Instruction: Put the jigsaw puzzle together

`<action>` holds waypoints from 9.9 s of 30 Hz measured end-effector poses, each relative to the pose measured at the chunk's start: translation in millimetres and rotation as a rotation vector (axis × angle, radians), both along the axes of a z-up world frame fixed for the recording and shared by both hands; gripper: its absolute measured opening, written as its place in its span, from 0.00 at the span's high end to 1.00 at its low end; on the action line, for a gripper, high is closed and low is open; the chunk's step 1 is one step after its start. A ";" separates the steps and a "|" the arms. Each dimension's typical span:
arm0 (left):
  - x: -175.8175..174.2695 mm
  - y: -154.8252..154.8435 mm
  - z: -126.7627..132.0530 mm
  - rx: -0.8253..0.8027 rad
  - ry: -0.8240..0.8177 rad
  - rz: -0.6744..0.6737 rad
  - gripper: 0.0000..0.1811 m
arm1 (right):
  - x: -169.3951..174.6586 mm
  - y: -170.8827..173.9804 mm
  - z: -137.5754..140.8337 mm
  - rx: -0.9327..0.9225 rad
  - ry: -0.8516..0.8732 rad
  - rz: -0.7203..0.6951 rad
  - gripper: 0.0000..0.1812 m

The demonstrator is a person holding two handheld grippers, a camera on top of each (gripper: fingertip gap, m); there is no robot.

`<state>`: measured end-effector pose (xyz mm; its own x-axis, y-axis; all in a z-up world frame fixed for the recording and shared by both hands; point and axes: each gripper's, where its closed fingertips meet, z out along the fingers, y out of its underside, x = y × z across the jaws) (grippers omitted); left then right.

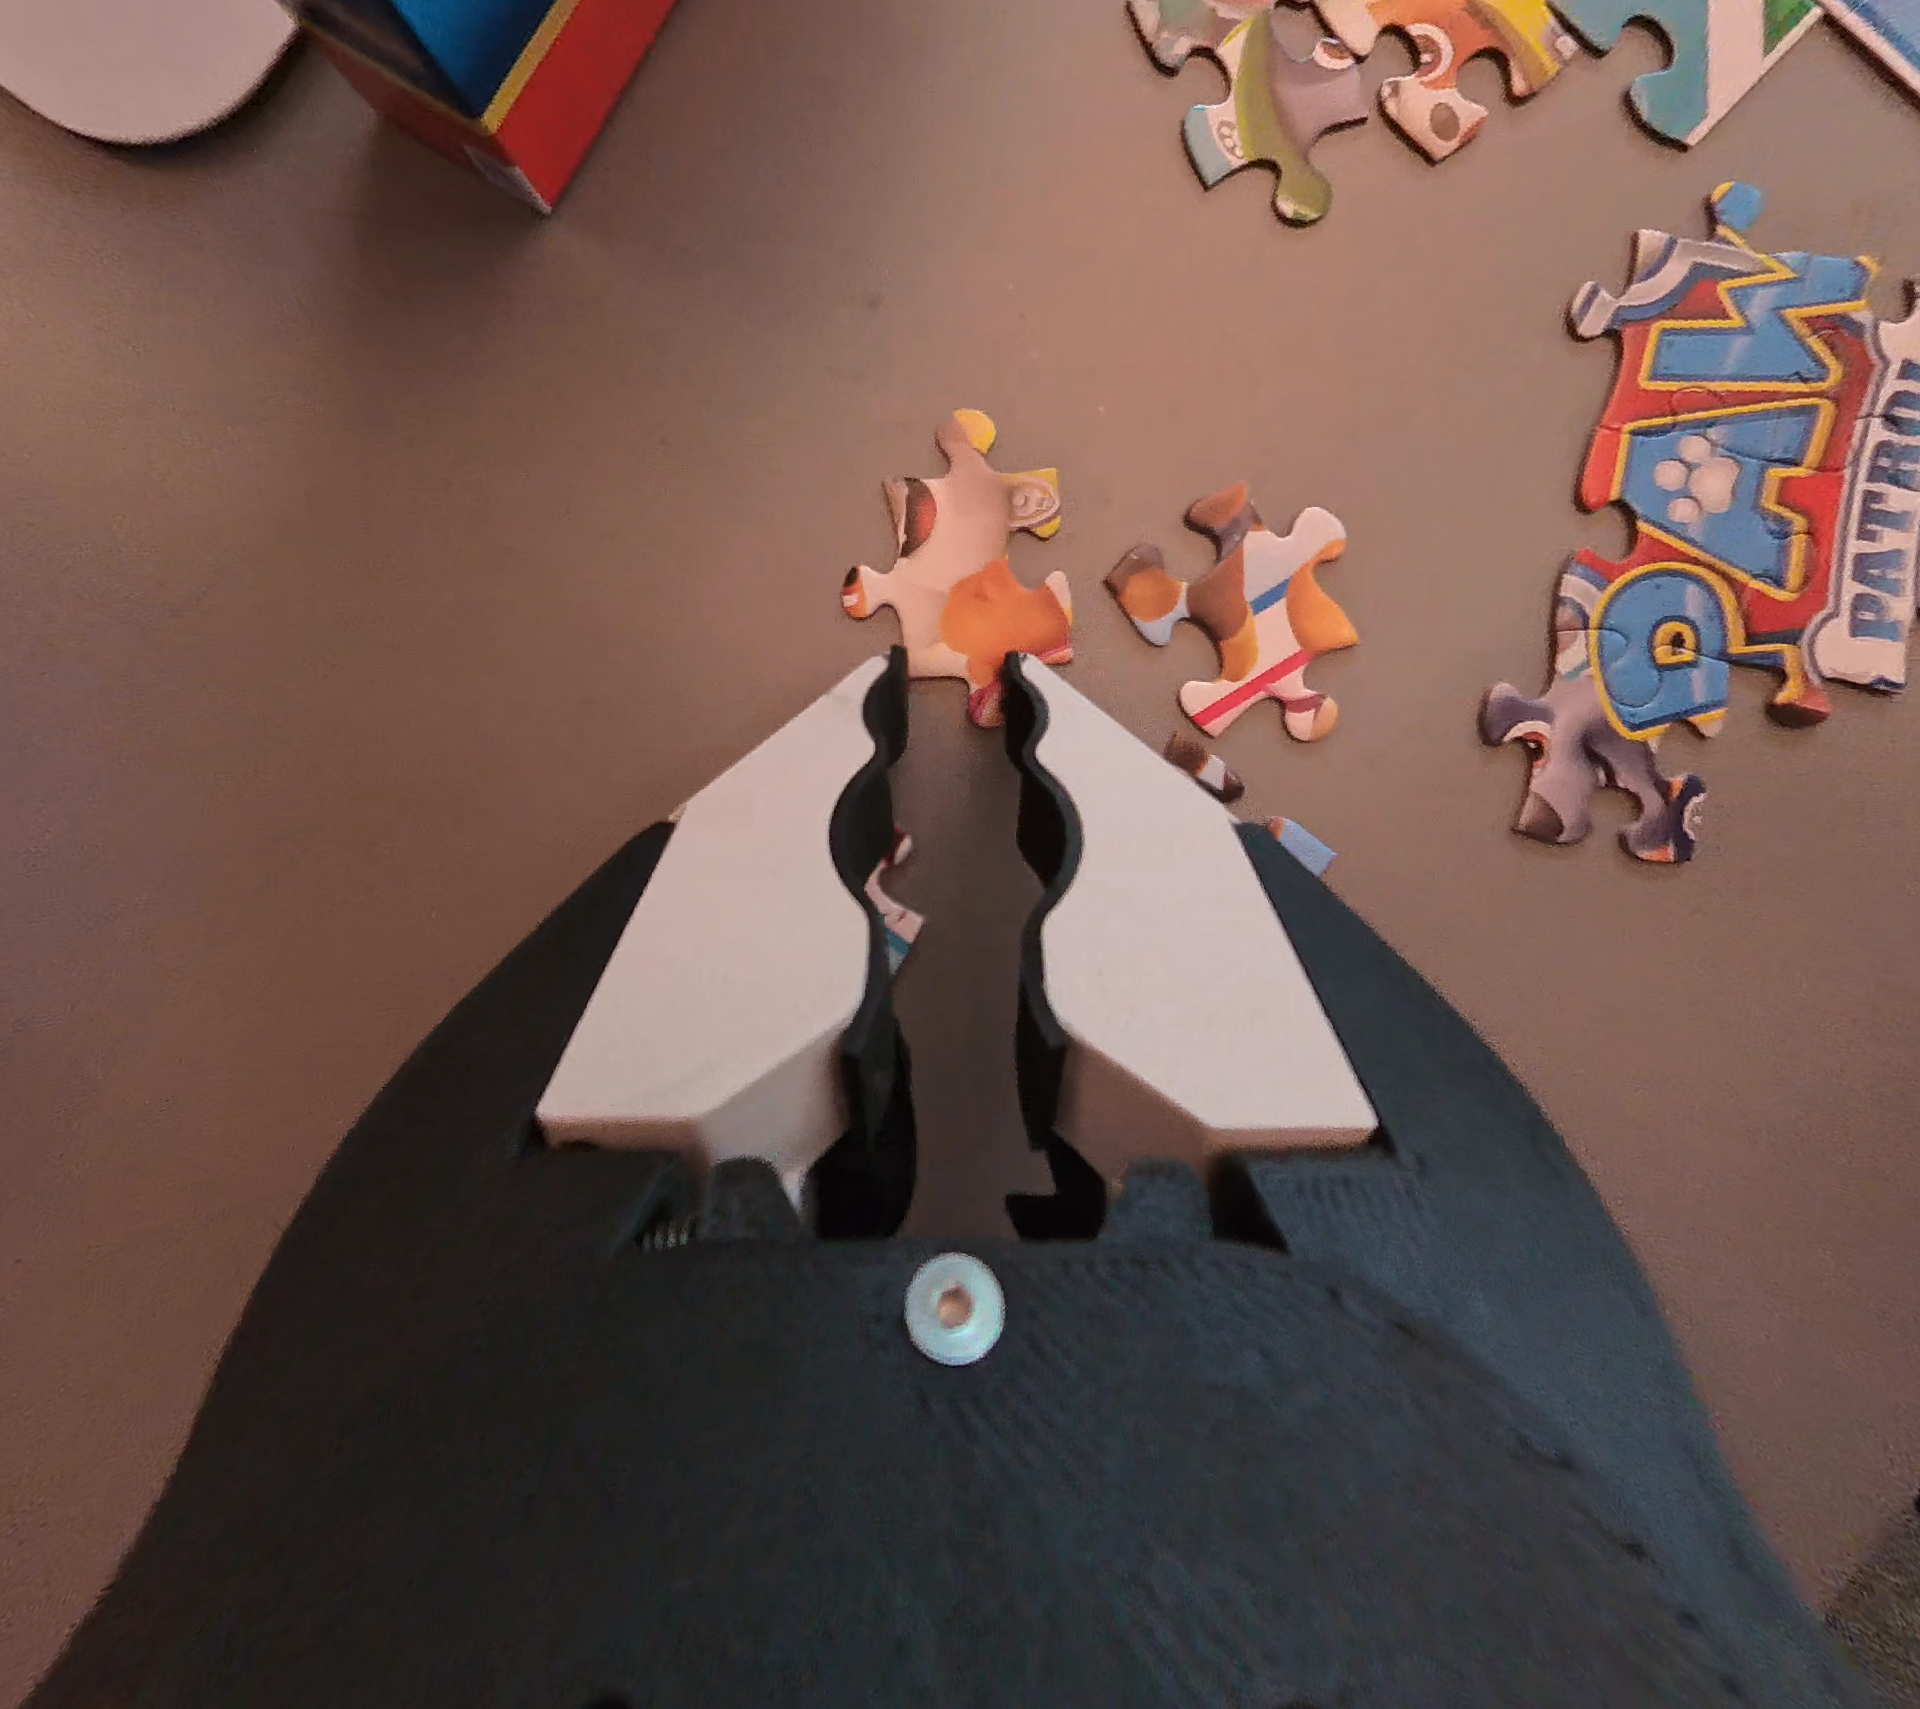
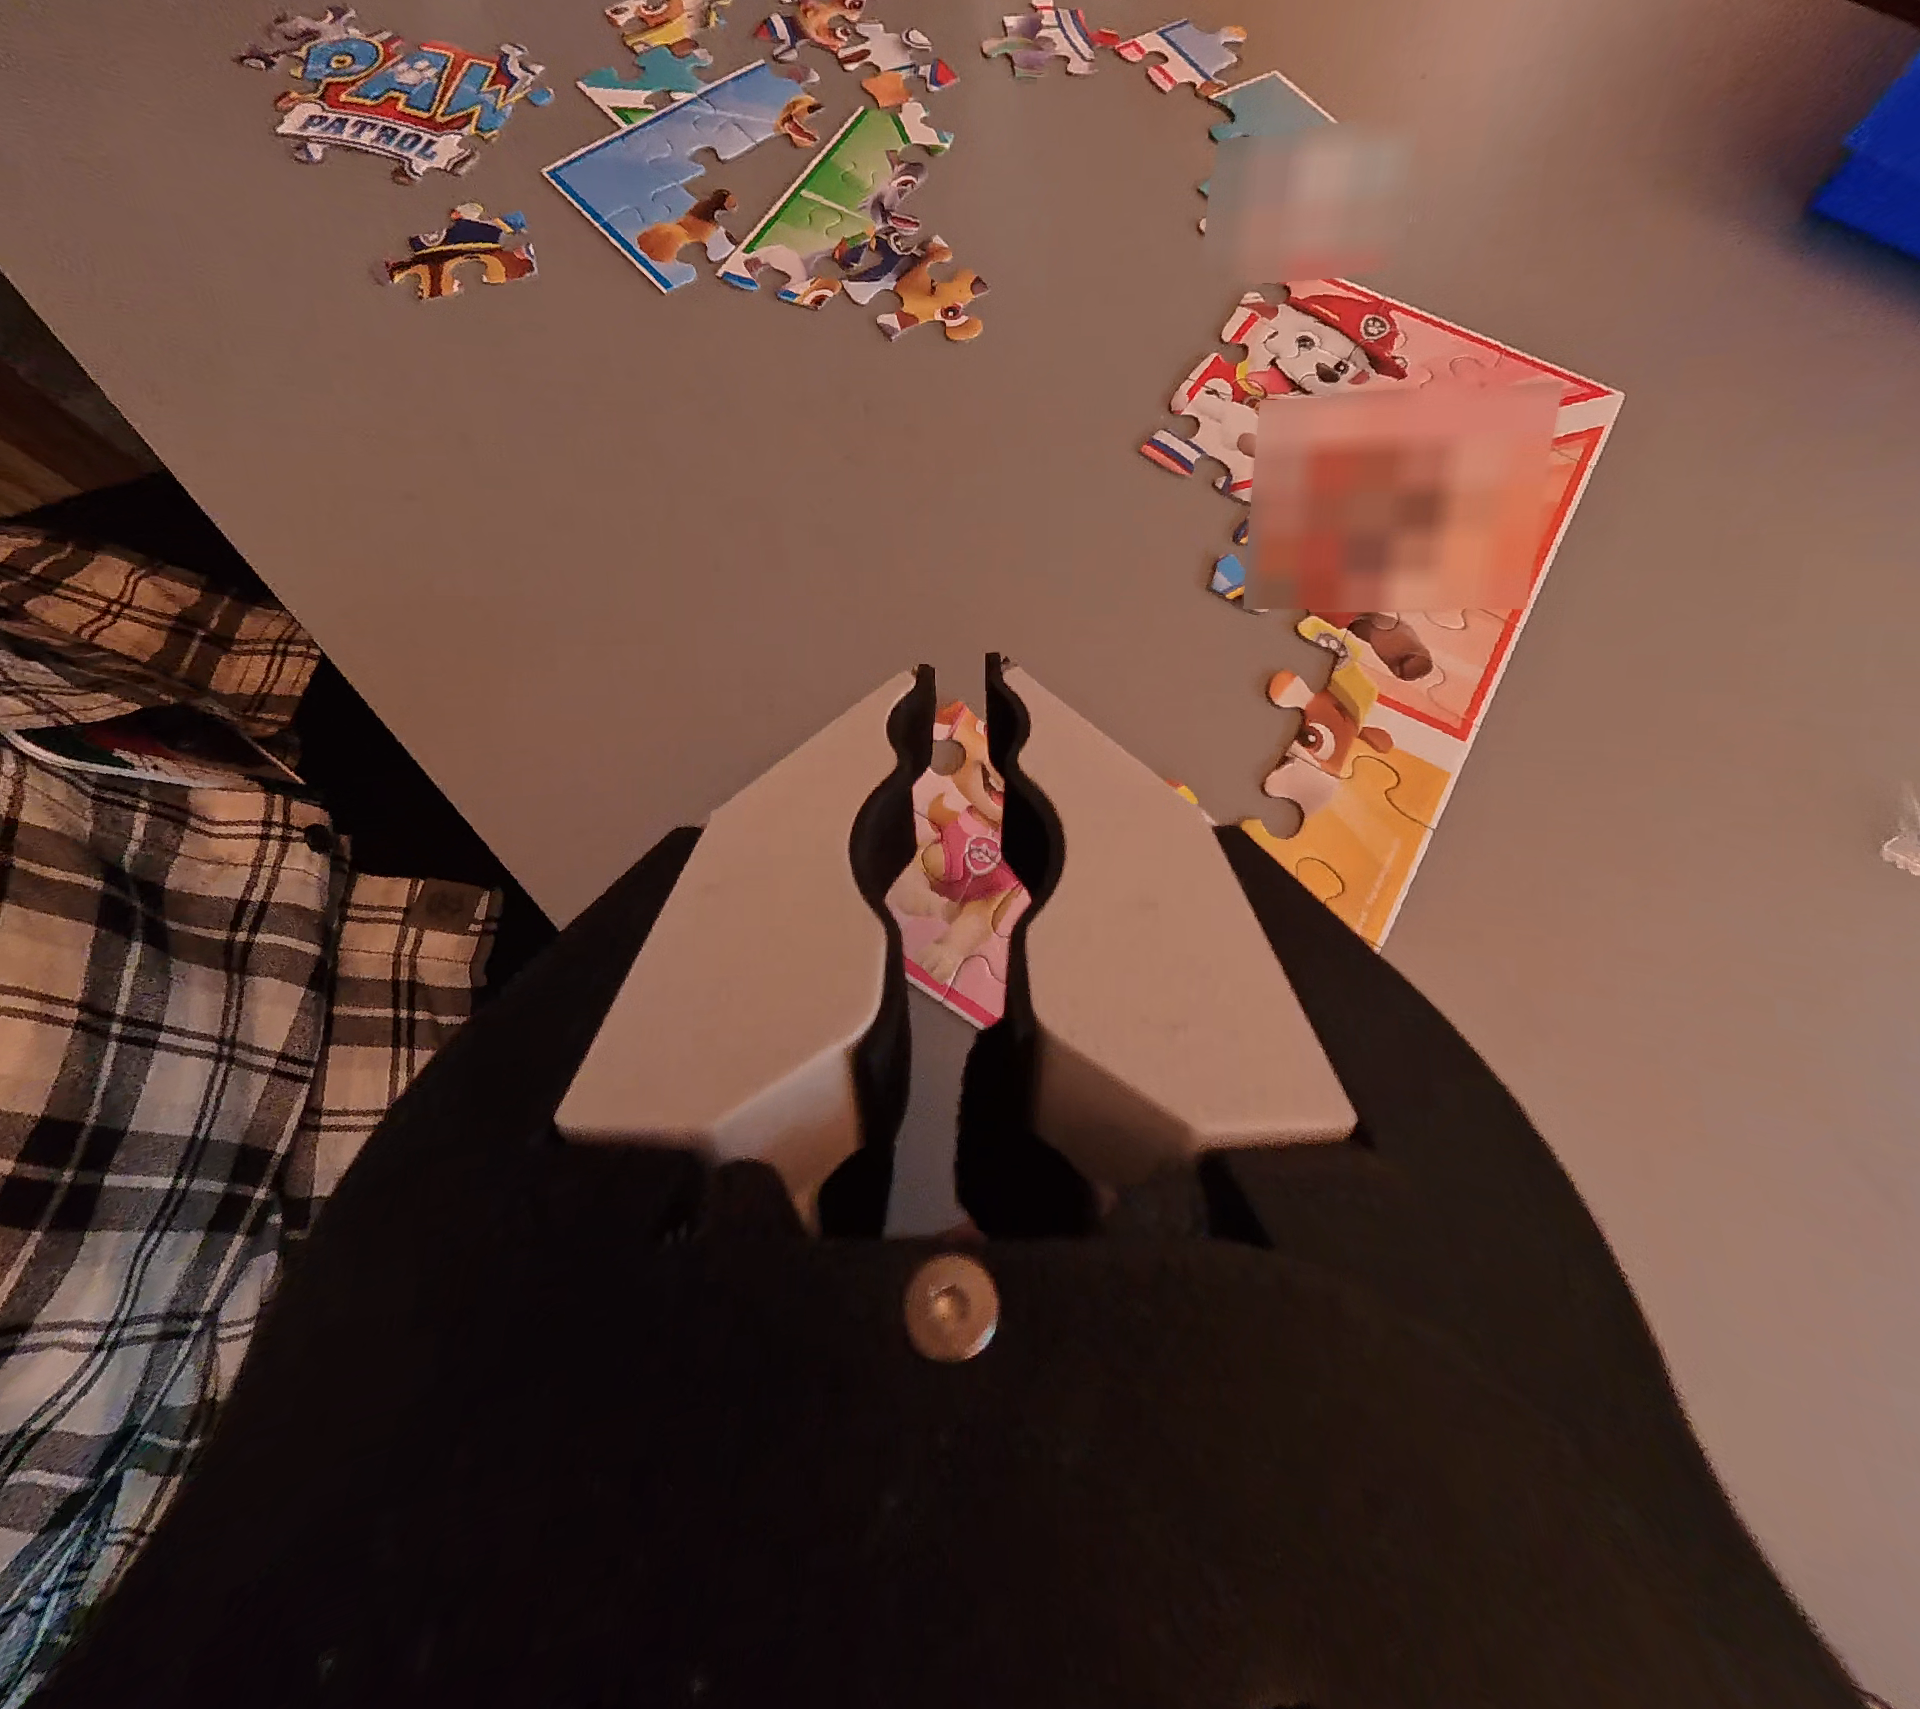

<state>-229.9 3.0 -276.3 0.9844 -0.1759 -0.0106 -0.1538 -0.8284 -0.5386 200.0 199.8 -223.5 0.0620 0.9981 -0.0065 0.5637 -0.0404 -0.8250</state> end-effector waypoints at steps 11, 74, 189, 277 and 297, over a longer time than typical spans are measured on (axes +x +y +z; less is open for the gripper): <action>10.0 1.8 3.4 0.120 0.067 -0.010 1.00 | -9.1 -4.6 6.2 0.007 0.011 0.009 0.97; 246.4 213.8 -0.7 0.019 -0.066 -0.497 0.84 | 31.1 -14.6 -1.0 0.022 0.020 -0.091 0.93; 396.2 170.7 -0.6 0.235 -0.055 -0.619 0.82 | 4.3 -15.0 -47.6 -0.009 -0.200 -0.035 0.85; 359.5 176.1 0.2 0.164 -0.028 -0.487 0.90 | -60.4 6.3 -53.8 0.067 -0.315 0.131 0.99; 155.7 64.8 18.8 0.093 -0.090 -0.150 0.78 | -155.3 -61.0 -27.4 0.075 -0.280 0.360 0.79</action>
<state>-74.2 67.8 -257.5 0.9447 -0.3235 0.0533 -0.2198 -0.7457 -0.6290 44.7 138.8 -250.9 -0.2995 0.9535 0.0340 0.7327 0.2528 -0.6319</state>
